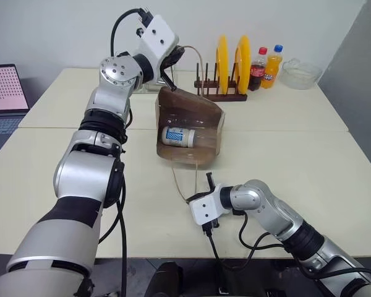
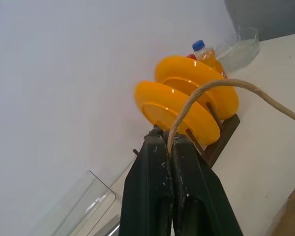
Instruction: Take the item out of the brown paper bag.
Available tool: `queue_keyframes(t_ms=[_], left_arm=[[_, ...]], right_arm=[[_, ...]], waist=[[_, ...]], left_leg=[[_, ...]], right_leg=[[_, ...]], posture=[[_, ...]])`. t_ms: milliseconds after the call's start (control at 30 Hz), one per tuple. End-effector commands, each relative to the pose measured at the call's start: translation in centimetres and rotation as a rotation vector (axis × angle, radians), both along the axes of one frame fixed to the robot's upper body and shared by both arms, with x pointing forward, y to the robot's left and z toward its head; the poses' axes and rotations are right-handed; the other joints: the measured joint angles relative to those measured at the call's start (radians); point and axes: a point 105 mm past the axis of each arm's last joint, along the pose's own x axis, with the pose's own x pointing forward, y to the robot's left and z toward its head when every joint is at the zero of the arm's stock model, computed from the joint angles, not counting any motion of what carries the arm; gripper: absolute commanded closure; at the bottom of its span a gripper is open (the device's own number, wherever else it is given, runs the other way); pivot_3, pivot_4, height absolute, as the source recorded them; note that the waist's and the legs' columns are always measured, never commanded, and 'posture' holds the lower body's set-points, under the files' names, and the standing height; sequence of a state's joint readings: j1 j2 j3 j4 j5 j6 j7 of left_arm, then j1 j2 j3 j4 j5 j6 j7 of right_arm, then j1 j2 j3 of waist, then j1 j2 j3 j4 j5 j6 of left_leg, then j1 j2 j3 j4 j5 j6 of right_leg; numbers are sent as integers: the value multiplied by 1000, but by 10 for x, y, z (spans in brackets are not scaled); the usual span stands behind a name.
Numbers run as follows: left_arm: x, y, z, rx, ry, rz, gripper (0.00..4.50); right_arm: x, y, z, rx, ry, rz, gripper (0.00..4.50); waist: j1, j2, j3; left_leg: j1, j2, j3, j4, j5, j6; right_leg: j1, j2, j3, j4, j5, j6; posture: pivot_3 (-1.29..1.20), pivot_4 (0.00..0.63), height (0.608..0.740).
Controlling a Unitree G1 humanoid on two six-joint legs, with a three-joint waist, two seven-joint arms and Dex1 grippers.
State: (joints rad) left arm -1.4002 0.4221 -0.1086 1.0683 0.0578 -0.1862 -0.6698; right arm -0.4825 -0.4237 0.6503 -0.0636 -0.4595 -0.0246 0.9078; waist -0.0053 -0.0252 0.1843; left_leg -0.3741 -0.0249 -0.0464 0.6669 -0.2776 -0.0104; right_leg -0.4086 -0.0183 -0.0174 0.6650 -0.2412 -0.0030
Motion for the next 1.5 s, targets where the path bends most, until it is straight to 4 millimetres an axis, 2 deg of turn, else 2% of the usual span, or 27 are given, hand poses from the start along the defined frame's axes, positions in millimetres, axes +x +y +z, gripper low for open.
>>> queue_keyframes(t_ms=[33, 100, 133, 167, 233, 367, 500, 633, 700, 800, 933, 1133, 1333, 1433, 1500], left_arm=[[-15, -12, 30, -22, -96, -90, 4500], [-20, -15, 24, -6, -70, -142, 4500], [-22, -15, 20, 1, -55, -165, 4500], [-25, -15, 18, 2, -39, -187, 4500], [-29, -14, 14, 9, -16, -215, 4500], [-37, -11, 8, 17, 23, -253, 4500], [-40, -7, 6, 1, 50, -251, 4500], [-41, -5, 8, -23, 65, -251, 4500], [-43, -5, 8, -28, 72, -259, 4500], [-45, -6, 9, -47, 91, -273, 4500], [-48, -5, 12, -89, 118, -291, 4500], [-54, 1, 19, -144, 155, -308, 4500], [-58, 7, 21, -179, 186, -314, 4500], [-61, 10, 20, -191, 196, -318, 4500], [-62, 11, 20, -193, 200, -316, 4500]], right_arm=[[-3, -21, -41, -121, 120, -71, 4482], [1, -18, -34, -98, 116, -83, 4482], [4, -16, -28, -84, 109, -87, 4113], [7, -15, -22, -70, 92, -93, 3977], [10, -13, -8, -31, 90, -104, 3417], [13, -13, 34, 80, 98, -124, 3417], [4, -18, 82, 202, 164, -118, 3417], [-14, -24, 117, 325, 315, -85, 3417], [-10, -23, 130, 386, 332, -110, 3417], [3, -16, 138, 410, 285, -145, 3417], [32, 14, 152, 430, 131, -200, 3417], [78, 40, 138, 241, -121, -271, 3417], [103, 47, 128, 163, -180, -298, 3417], [111, 48, 125, 158, -192, -310, 2783], [113, 49, 123, 156, -185, -314, 2148]], waist=[[0, 0, 0], [0, 0, 0], [-1, 0, 0], [-1, 0, 0], [-1, 0, 0], [-1, 0, 0], [0, 0, 1], [0, 0, 1], [0, 0, 1], [-1, 0, 1], [-10, 0, 1], [-22, 0, 1], [-23, 0, 1], [-24, 0, 1], [-24, 0, 1]], left_leg=[[0, 0, 0, 0, 0, 0], [0, 0, 0, 0, 0, 0], [0, 0, 0, 0, 0, -1], [0, 0, 0, 0, 1, -2], [0, 0, 0, 0, 1, -2], [-2, 0, 0, 1, 1, -2], [-8, 0, -2, 5, 1, -2], [-9, 0, -3, 5, 0, -1], [-9, 1, -4, 5, 0, 0], [-9, 1, -4, 5, 0, 1], [-10, 0, 0, 6, 0, 0], [-11, 0, 1, 8, 1, -2], [-12, 0, 1, 9, 1, -2], [-13, 0, 1, 9, 1, -3], [-13, 0, 1, 9, 1, -2]], right_leg=[[0, 0, 0, 0, 0, 0], [0, 0, 0, 0, 0, 0], [0, 0, 0, 0, 0, 0], [0, 0, 0, 0, 0, 0], [0, 0, 0, 1, 0, 0], [-1, 0, 0, 0, 0, 0], [-6, 0, -1, 1, 3, -5], [-6, 0, -2, 2, 3, -5], [-6, 0, -3, 2, 3, -5], [-6, 0, -3, 2, 3, -5], [-13, 0, 2, 11, 3, -5], [-15, 0, 2, 14, 3, -6], [-15, 0, 3, 14, 3, -6], [-16, 0, 3, 14, 3, -6], [-16, 0, 3, 14, 3, -6]], posture=[[0, 150, 740], [0, 150, 740], [0, 150, 740], [0, 150, 740], [0, 150, 740], [0, 150, 740], [0, 150, 740], [0, 150, 740], [0, 150, 740], [0, 150, 740], [0, 150, 740], [0, 150, 740], [0, 150, 740], [0, 150, 740], [0, 150, 740]])
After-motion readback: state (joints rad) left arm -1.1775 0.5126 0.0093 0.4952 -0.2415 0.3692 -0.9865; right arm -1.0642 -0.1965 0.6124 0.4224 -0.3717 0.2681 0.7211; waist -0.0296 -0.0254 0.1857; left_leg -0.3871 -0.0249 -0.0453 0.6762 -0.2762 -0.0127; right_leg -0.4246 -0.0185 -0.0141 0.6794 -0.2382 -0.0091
